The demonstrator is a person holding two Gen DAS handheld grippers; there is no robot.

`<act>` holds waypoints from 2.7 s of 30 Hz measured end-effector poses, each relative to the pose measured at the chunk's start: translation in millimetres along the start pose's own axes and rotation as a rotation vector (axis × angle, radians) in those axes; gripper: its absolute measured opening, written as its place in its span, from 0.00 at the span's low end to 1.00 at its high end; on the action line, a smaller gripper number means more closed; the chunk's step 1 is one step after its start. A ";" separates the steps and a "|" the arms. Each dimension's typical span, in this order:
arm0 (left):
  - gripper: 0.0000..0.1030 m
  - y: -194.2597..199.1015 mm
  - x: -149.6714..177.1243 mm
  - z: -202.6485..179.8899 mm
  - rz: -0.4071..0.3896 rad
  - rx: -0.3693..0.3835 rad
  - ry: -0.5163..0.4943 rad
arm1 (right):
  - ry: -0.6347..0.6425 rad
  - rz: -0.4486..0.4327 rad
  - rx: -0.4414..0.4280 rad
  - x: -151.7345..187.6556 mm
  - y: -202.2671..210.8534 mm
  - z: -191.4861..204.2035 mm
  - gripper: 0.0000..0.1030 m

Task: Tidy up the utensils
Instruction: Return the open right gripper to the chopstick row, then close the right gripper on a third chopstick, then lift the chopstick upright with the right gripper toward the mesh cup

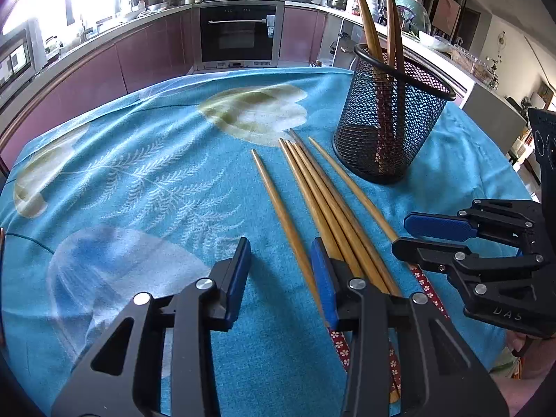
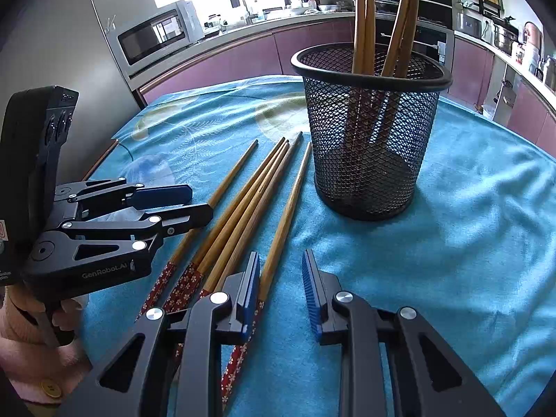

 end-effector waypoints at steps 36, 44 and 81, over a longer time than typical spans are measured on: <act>0.15 -7.4 -4.5 7.9 0.011 -0.029 0.044 | 0.039 0.003 0.082 -15.3 -14.9 5.6 0.13; 0.11 -6.4 -2.9 8.8 0.003 -0.020 0.075 | -0.026 -0.002 0.041 -14.1 -12.2 -3.0 0.06; 0.07 69.9 -11.2 6.2 -0.132 0.184 0.087 | -0.051 -0.175 -0.154 -11.9 60.4 -4.3 0.06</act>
Point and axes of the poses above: each gripper's, at about its wrist camera, not at the fingertips, and y roughly against the way its jaws point, z to its left, x to its underside, the point moved 1 cm from there along -y, roughly the way its jaws point
